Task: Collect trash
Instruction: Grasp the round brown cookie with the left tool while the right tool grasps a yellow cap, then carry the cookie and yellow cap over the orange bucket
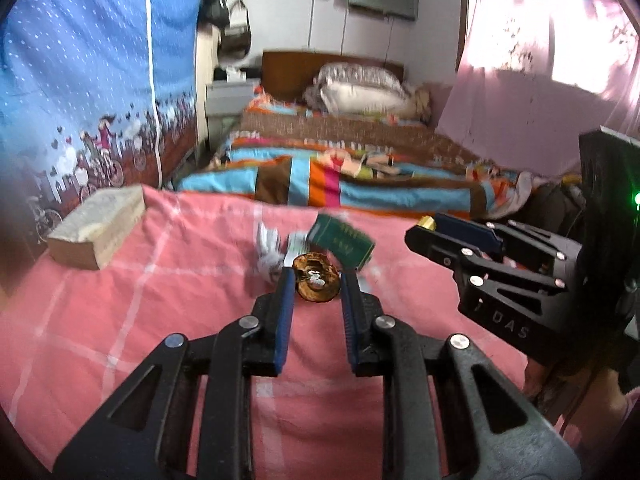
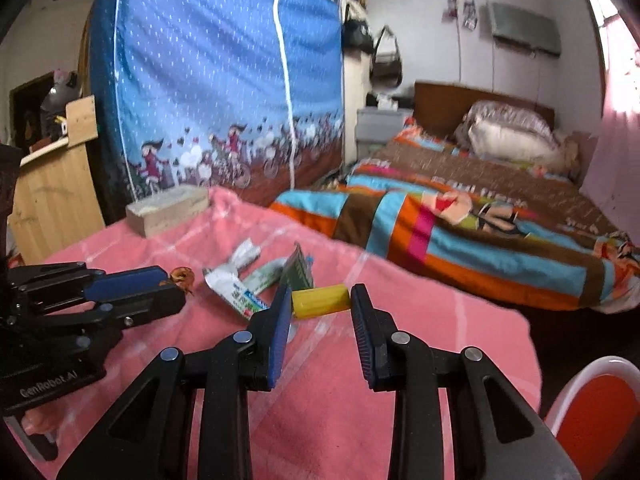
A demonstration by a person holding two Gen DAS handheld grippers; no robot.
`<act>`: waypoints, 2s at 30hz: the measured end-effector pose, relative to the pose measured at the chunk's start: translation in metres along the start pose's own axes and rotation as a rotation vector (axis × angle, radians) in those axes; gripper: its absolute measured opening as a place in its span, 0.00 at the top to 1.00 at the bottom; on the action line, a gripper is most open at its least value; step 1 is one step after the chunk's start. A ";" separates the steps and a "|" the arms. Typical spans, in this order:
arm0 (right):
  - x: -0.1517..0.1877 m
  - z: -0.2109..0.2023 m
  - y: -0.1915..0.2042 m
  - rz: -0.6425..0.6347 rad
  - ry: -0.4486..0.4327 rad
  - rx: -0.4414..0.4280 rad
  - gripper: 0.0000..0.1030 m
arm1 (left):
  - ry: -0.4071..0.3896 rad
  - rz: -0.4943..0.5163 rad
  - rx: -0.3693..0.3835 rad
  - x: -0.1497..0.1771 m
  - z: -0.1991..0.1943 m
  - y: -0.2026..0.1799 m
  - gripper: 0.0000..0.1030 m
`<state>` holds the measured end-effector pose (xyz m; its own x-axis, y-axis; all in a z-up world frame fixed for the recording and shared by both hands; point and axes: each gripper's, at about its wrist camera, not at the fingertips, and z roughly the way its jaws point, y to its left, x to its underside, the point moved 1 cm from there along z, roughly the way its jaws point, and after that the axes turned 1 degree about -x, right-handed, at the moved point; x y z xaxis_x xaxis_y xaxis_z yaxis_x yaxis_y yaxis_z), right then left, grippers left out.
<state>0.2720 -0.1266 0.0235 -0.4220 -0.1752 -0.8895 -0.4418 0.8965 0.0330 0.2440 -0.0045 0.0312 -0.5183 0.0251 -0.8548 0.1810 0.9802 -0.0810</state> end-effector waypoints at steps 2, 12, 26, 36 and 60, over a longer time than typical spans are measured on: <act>-0.002 -0.013 -0.002 0.010 -0.058 0.007 0.73 | -0.039 -0.003 -0.003 -0.002 -0.007 -0.003 0.74; -0.006 -0.091 -0.017 0.018 -0.358 0.064 0.73 | -0.273 0.044 0.022 -0.019 -0.050 -0.047 0.74; 0.009 -0.180 -0.062 0.057 -0.580 0.252 0.73 | -0.483 0.201 0.129 -0.030 -0.084 -0.129 0.74; 0.041 -0.210 -0.102 0.109 -0.515 0.401 0.73 | -0.461 0.296 0.266 -0.018 -0.080 -0.196 0.74; 0.102 -0.200 -0.181 0.381 -0.148 0.449 0.72 | -0.052 0.348 0.400 0.017 -0.010 -0.275 0.74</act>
<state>0.1504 -0.3880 0.0179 -0.3558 0.2218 -0.9079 0.1095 0.9746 0.1952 0.1770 -0.2720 0.0438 -0.3301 0.3158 -0.8896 0.6447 0.7638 0.0320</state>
